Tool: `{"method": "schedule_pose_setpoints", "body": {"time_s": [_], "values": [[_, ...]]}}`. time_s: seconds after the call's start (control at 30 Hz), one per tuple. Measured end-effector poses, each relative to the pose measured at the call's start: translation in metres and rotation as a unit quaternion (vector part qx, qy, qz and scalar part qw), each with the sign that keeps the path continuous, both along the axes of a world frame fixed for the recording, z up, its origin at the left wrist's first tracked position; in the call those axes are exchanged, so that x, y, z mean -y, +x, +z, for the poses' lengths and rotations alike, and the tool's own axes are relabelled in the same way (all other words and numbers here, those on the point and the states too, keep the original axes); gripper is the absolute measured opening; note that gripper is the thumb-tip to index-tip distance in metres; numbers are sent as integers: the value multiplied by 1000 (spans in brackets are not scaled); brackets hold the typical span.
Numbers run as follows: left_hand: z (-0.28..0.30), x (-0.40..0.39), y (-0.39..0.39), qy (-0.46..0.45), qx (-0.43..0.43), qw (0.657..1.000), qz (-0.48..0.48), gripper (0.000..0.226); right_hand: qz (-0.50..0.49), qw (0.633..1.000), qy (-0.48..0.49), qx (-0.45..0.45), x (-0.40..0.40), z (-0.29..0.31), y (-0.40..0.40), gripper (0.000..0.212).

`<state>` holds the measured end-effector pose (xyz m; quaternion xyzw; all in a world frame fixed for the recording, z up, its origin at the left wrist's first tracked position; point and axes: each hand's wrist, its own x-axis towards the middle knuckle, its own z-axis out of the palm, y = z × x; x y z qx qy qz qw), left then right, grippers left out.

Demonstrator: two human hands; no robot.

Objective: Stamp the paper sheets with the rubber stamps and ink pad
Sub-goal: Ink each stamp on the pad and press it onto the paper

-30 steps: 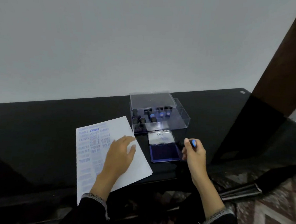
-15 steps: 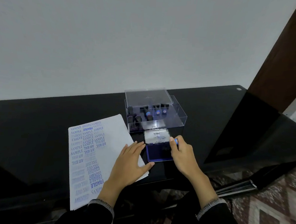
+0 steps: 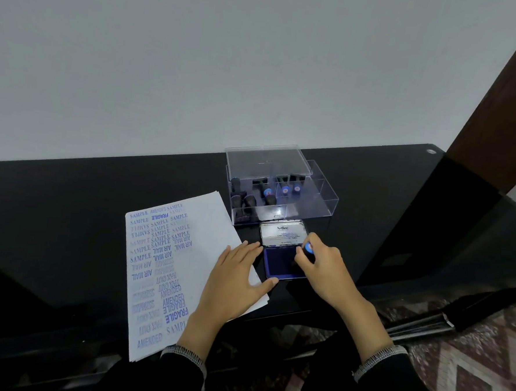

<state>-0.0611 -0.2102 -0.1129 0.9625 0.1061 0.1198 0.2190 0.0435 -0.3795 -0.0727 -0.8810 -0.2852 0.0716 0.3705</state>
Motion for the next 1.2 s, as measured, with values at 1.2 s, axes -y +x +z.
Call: {"method": "schedule_pose_setpoints", "body": {"time_s": [1.2], "values": [[2,-113,-71,-56,49,947,311,37,-55,991,-40,119,-16,-9,-16,20]]}}
